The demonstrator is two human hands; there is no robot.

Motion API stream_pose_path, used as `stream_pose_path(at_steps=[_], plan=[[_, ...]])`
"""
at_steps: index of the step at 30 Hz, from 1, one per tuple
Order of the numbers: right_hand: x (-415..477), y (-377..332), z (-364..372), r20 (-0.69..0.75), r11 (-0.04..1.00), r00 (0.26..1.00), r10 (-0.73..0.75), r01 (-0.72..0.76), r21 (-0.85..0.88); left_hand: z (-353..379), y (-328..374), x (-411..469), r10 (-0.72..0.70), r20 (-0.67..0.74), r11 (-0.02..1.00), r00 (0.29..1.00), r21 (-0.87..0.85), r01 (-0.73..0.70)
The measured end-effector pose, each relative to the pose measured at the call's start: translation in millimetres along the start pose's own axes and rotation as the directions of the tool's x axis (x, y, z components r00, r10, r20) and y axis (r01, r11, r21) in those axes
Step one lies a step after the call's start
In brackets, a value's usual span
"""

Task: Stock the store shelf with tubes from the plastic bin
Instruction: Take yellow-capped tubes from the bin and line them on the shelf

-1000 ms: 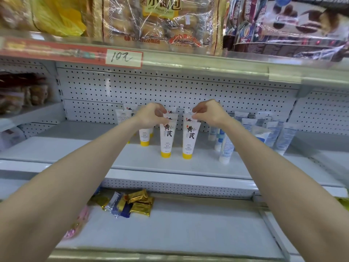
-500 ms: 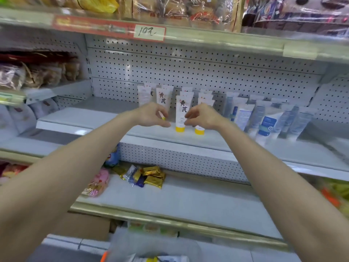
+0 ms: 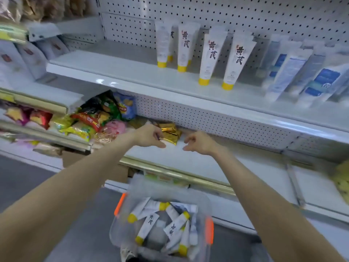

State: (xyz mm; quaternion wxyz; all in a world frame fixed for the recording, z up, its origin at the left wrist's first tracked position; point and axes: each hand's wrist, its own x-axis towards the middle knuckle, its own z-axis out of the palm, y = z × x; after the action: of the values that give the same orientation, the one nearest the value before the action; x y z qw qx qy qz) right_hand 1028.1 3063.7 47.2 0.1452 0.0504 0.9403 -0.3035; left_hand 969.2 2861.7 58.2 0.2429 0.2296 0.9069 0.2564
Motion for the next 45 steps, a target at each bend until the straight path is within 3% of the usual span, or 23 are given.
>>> stream_pose_path(at_steps=[9, 19, 28, 36, 45], plan=[[28.8, 74.3, 123.5, 0.254, 0.958, 0.940, 0.229, -0.264, 0.110, 103.0, -89.7, 18.8, -0.211, 0.194, 0.971, 0.958, -0.075, 0.229], [44.7, 126.5, 244.3, 0.382, 0.860, 0.831, 0.405, -0.488, 0.149, 210.8, -182.2, 30.7, -0.401, 0.371, 0.878, 0.837, -0.105, 0.467], [81.2, 155.5, 330.6, 0.391, 0.820, 0.796, 0.462, -0.551, 0.153, 266.6, -249.0, 61.9, -0.517, 0.334, 0.798, 0.788, -0.146, 0.585], [118.5, 155.9, 367.1, 0.328, 0.823, 0.820, 0.469, -0.540, 0.174, 311.5, -269.1, 86.6, -0.576, 0.341, 0.773, 0.743, -0.067, 0.630], [116.7, 162.1, 395.0, 0.304, 0.802, 0.790, 0.533, -0.586, 0.119, 338.3, -276.6, 82.2, -0.605, 0.315, 0.766, 0.731, -0.019, 0.643]])
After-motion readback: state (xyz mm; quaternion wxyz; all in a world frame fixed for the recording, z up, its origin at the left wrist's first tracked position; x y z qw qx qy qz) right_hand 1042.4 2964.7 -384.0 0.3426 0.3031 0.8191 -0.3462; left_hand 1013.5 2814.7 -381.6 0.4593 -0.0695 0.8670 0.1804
